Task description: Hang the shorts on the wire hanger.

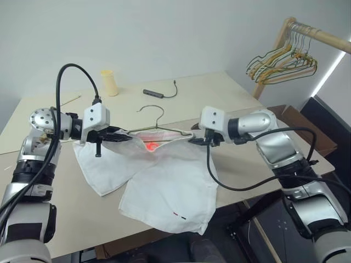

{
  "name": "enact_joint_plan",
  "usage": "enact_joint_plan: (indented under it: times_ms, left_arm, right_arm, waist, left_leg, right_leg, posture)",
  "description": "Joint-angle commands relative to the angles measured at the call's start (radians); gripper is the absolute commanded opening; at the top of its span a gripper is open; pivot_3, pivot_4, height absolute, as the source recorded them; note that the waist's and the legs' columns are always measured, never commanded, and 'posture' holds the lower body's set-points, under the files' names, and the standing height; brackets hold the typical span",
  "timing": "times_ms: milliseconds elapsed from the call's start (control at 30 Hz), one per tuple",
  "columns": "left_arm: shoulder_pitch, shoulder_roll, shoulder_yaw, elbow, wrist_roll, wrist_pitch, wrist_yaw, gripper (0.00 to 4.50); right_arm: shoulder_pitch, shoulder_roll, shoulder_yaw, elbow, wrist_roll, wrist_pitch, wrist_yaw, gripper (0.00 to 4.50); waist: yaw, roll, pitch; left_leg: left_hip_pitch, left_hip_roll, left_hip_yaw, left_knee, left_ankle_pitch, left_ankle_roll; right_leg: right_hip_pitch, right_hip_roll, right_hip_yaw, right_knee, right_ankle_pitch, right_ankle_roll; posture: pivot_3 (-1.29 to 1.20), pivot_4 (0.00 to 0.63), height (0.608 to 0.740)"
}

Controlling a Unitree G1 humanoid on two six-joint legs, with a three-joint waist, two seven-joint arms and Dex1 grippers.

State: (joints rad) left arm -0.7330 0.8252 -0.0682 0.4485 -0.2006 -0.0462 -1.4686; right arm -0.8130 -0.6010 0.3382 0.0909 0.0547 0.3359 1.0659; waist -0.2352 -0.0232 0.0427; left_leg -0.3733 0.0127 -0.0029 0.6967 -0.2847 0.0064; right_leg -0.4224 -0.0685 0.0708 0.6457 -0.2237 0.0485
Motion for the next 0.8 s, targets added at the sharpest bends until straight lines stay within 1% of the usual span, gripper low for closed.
enact_joint_plan:
  times_ms: [33, 167, 333, 433, 600, 700, 767, 800]
  left_arm:
    - [-0.012, 0.013, 0.038, -0.049, -0.049, 0.014, -0.024, 0.06]
    - [-0.01, 0.014, 0.034, -0.077, -0.062, 0.033, -0.05, 0.06]
    - [-0.011, 0.015, 0.03, -0.089, -0.063, 0.04, -0.069, 0.06]
    - [-0.009, 0.014, 0.029, -0.087, -0.053, 0.034, -0.069, 0.06]
    - [-0.01, 0.011, 0.029, -0.076, -0.044, 0.024, -0.065, 0.06]
    - [-0.013, 0.007, 0.033, -0.068, -0.045, 0.027, -0.055, 0.06]
    - [-0.034, -0.014, 0.037, -0.02, -0.007, -0.011, 0.022, 0.77]
    - [-0.041, -0.018, 0.035, 0.003, 0.003, -0.028, 0.033, 0.98]
  right_arm:
    - [-0.008, 0.013, -0.049, 0.012, 0.044, -0.04, 0.031, 2.46]
    - [-0.007, 0.043, -0.055, 0.023, 0.069, -0.06, 0.057, 2.46]
    - [-0.018, 0.07, -0.068, 0.011, 0.128, -0.01, 0.102, 2.46]
    - [-0.021, 0.067, -0.065, 0.01, 0.141, 0.017, 0.125, 1.9]
    - [-0.013, 0.057, -0.056, 0.002, 0.136, 0.046, 0.139, 0.17]
    - [-0.009, 0.057, -0.056, -0.004, 0.134, 0.056, 0.14, 0.1]
    - [-0.006, 0.057, -0.058, -0.009, 0.132, 0.064, 0.133, 0.1]
    - [-0.006, 0.056, -0.058, -0.01, 0.131, 0.066, 0.131, 0.1]
  waist:
    - [0.0, 0.0, 0.0]
    - [-0.001, 0.0, 0.0]
    - [0.0, 0.0, 0.0]
    - [0.001, 0.0, 0.0]
    - [0.001, 0.0, 0.0]
    - [0.0, 0.0, 0.0]
    - [0.001, 0.0, 0.0]
    - [0.002, 0.0, 0.0]
  left_leg:
    - [0.0, 0.0, 0.0, 0.0, 0.0, 0.0]
    - [0.0, 0.0, 0.0, 0.0, 0.0, 0.0]
    - [0.001, 0.0, 0.0, 0.0, 0.0, 0.0]
    - [0.001, 0.0, 0.0, 0.0, 0.0, 0.0]
    - [0.001, 0.0, 0.0, 0.0, 0.0, 0.0]
    - [0.001, 0.0, 0.0, 0.0, 0.0, 0.0]
    - [0.001, 0.0, 0.0, 0.0, 0.0, 0.0]
    - [0.001, 0.0, 0.0, 0.0, 0.0, 0.0]
  right_leg:
    - [0.0, 0.0, 0.0, 0.0, 0.0, 0.0]
    - [0.0, 0.0, 0.0, 0.0, 0.0, 0.0]
    - [0.001, 0.0, 0.0, 0.0, 0.0, 0.0]
    - [0.001, 0.0, 0.0, 0.001, 0.0, 0.0]
    - [0.001, -0.001, 0.0, 0.001, 0.0, 0.0]
    - [0.001, 0.0, 0.0, 0.001, 0.0, 0.0]
    - [0.001, -0.001, 0.0, 0.001, 0.0, 0.0]
    - [0.001, -0.001, 0.0, 0.001, 0.0, 0.0]
  posture:
    - [-0.17, 0.0, 0.74]
    - [-0.17, 0.0, 0.74]
    - [-0.17, 0.0, 0.74]
    - [-0.17, 0.0, 0.74]
    - [-0.17, 0.0, 0.74]
    - [-0.17, 0.0, 0.74]
    - [-0.17, 0.0, 0.74]
    - [-0.17, 0.0, 0.74]
